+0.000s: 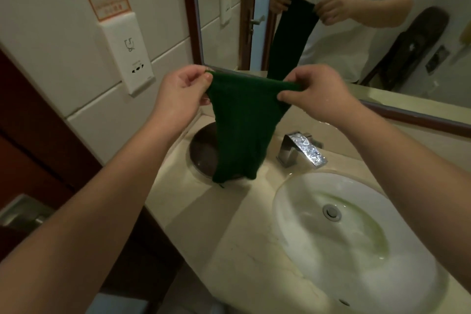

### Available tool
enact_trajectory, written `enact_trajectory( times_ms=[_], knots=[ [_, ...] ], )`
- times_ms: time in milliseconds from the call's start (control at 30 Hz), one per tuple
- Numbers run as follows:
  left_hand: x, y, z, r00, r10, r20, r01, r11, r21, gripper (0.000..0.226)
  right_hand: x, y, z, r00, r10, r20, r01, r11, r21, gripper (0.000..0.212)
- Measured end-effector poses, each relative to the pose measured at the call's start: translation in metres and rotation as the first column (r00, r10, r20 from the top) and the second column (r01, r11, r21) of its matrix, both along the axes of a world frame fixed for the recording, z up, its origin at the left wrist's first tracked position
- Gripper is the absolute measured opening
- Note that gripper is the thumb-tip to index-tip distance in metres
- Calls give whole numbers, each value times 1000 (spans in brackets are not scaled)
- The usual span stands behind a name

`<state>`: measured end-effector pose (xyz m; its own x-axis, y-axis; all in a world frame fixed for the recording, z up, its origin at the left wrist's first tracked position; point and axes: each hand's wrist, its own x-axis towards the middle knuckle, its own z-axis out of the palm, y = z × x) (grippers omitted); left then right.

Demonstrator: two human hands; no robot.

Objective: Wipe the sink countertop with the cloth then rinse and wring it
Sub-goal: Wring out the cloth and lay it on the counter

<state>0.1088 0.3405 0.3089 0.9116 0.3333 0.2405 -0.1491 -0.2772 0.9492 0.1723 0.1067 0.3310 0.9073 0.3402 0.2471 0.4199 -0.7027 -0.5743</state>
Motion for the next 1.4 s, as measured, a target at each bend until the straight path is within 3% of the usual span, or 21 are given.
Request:
enact_trajectory(
  times_ms=[133, 233, 400, 500, 667, 900, 933, 1033, 1100, 1167, 1233, 1300, 1367, 1400],
  knots=[
    [-51, 2, -18, 999, -12, -53, 12, 1000, -8, 31, -49, -9, -8, 995, 87, -38, -89, 995, -43, 9],
    [-104, -2, -50, 990, -60, -128, 70, 995, 76, 41, -92, -20, -34, 962, 177, -207, -210, 967, -148, 13],
    [-176, -8, -118, 897, -234, -375, 237, 971, -38, 46, -137, -33, -98, 816, 231, -530, -400, 887, -230, 10],
    [-177, -12, -154, 878, -181, -442, 112, 978, -178, 45, -134, -30, -130, 734, 212, -646, -426, 883, -195, 4],
    [-122, -20, -207, 834, -41, -550, -145, 945, -292, 21, -93, -12, -188, 775, 125, -619, -308, 931, -197, 1],
    [-47, -9, -256, 789, 20, -614, -175, 966, -193, 12, -32, 16, -247, 821, -34, -570, -111, 970, -218, 15],
    [-42, -9, -262, 783, 27, -622, -150, 978, -148, 10, -28, 18, -254, 817, -71, -572, -74, 972, -225, 20],
    [-49, -12, -266, 765, 116, -634, -20, 988, 156, 42, -37, 20, -265, 818, -171, -549, -27, 942, -335, 44],
    [-70, -12, -261, 822, 189, -537, 3, 942, 336, 43, -59, 14, -266, 875, -125, -469, -76, 918, -388, 47],
    [-100, -12, -265, 897, 68, -437, 138, 895, 423, 28, -89, 5, -267, 898, 45, -438, -211, 917, -338, 41],
    [-129, -8, -277, 874, -170, -456, 409, 764, 499, 31, -121, -5, -272, 864, 247, -439, -407, 856, -320, 46],
    [-149, -4, -294, 807, -269, -526, 573, 575, 585, 46, -141, -15, -285, 831, 359, -424, -528, 749, -400, 55],
    [-154, -4, -303, 810, -246, -532, 582, 446, 680, 46, -148, -21, -297, 850, 385, -360, -522, 710, -473, 52],
    [-154, -5, -304, 831, -240, -503, 555, 434, 710, 39, -149, -22, -300, 867, 390, -311, -497, 729, -471, 43]
  ],
)
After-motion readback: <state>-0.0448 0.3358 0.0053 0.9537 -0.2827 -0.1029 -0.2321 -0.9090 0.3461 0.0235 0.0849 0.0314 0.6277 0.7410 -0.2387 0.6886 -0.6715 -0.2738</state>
